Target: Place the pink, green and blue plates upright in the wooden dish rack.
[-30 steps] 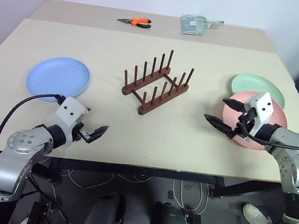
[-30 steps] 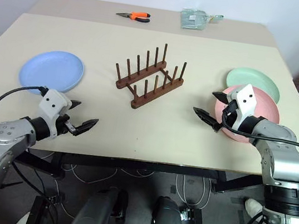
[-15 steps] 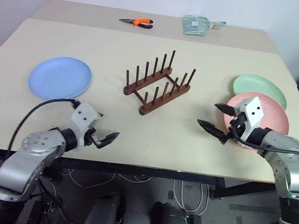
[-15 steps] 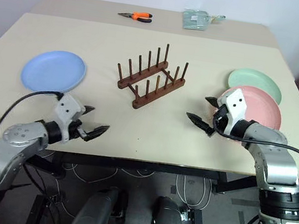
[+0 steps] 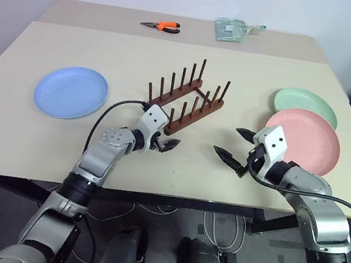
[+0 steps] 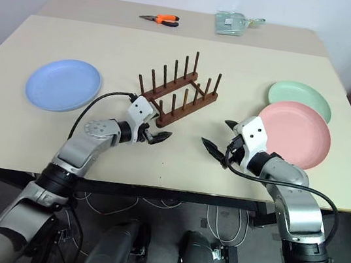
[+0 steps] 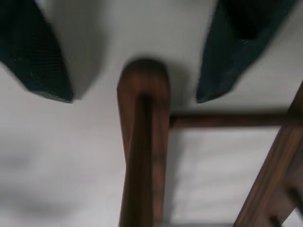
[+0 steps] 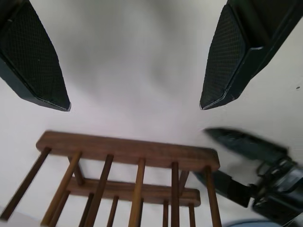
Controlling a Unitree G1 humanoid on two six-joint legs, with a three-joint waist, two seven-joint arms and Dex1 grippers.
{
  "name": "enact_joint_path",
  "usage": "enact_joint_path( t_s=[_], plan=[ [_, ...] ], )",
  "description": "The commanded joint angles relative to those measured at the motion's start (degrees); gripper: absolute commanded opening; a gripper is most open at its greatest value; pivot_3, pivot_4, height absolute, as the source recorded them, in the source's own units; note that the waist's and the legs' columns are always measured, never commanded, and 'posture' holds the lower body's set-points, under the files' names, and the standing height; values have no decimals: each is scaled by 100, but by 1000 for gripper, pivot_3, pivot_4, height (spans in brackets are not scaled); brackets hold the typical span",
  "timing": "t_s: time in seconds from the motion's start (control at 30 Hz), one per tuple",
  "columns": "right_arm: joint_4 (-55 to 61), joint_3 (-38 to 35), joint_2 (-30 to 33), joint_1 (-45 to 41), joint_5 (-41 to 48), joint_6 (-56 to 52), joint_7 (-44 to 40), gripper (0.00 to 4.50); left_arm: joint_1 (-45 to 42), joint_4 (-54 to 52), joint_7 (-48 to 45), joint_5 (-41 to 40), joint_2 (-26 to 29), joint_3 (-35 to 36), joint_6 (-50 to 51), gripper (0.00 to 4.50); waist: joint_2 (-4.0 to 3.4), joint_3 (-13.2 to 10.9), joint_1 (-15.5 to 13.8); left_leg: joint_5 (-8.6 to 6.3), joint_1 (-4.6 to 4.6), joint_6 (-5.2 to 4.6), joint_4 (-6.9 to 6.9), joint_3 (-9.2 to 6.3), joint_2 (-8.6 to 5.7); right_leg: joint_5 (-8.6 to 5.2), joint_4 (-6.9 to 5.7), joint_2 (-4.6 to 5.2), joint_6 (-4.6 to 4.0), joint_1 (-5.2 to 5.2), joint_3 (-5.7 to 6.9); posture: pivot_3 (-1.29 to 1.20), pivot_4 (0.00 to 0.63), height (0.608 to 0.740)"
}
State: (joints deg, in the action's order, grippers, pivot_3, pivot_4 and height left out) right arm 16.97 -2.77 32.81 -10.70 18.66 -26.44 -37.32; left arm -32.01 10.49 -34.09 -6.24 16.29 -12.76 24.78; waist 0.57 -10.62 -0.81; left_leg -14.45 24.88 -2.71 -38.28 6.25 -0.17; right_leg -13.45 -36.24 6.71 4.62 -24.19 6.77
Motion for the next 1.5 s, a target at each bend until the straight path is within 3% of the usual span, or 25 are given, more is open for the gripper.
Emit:
enact_joint_path(
  t_s=[0.03,0.13,0.43,0.53,0.67,0.77,0.9,1.03,1.1,1.27,1.37,1.5],
  plan=[
    [303,-176,-16,91,-25,184,113,4500,-19,127,-110,61,-82,-71,-218,2193,0,0,5,0,0,0,0,0,0,0,0,0,0,0,0,0,150,740],
    [308,-153,-26,162,-48,255,144,4500,43,47,-248,111,-24,-93,-340,744,-1,0,6,0,-1,0,0,-1,1,0,-1,1,0,0,-1,0,150,740],
    [-140,-449,220,154,-127,535,55,4500,585,-978,-1731,-351,630,-224,-634,758,-1,0,-1,0,-2,0,0,-1,1,0,-1,3,-1,0,-1,0,150,740],
    [-243,-495,277,181,-155,628,29,4500,590,-807,-1818,-273,799,-143,-676,2256,-1,0,11,-1,-2,-1,-1,-1,1,0,-1,4,-1,1,-2,0,150,740],
    [-298,-566,316,210,-192,704,3,4500,582,-498,-1167,339,1132,-2,-669,4174,-1,0,24,-1,-4,-1,-1,-2,3,0,-2,1,-1,0,-3,0,150,740],
    [-294,-628,367,267,-110,626,-85,4500,928,-943,-1046,243,1446,271,-316,4174,-3,2,64,-1,-12,-2,0,0,3,0,-3,1,-1,7,-6,0,150,740],
    [-222,-541,485,409,-31,453,-313,3165,1777,-2451,-1342,-431,1821,506,536,2659,-7,4,156,-2,-20,-1,6,0,9,-1,-1,6,-2,10,-15,0,150,740],
    [-447,-188,465,228,-412,424,-184,1022,1872,-3212,-1182,-663,1713,236,1344,581,-8,3,127,-3,-41,0,5,-2,9,-1,-1,8,-2,34,-15,0,150,740],
    [-697,141,424,15,-760,447,-48,59,1708,-3284,-1037,-546,1498,-112,1487,572,-9,3,117,-5,-47,-2,4,-6,6,-2,2,7,-1,45,-14,0,150,740],
    [-1337,706,165,-643,-1300,237,256,59,1168,-2703,-319,3,931,-622,1727,572,-8,3,101,-6,-48,-5,3,-6,1,-5,0,4,3,47,-13,0,150,740],
    [-1691,832,-23,-1002,-1453,58,422,59,809,-2100,508,248,399,-416,2051,572,-8,5,100,-4,-50,-5,0,-6,0,-5,1,3,5,52,-13,0,150,740],
    [-2448,1016,-318,-1510,-1766,499,653,59,527,-1456,1007,507,220,-287,1572,572,-9,7,136,-5,-59,-6,-2,-8,0,-5,0,3,5,60,-11,0,150,740]
  ],
)
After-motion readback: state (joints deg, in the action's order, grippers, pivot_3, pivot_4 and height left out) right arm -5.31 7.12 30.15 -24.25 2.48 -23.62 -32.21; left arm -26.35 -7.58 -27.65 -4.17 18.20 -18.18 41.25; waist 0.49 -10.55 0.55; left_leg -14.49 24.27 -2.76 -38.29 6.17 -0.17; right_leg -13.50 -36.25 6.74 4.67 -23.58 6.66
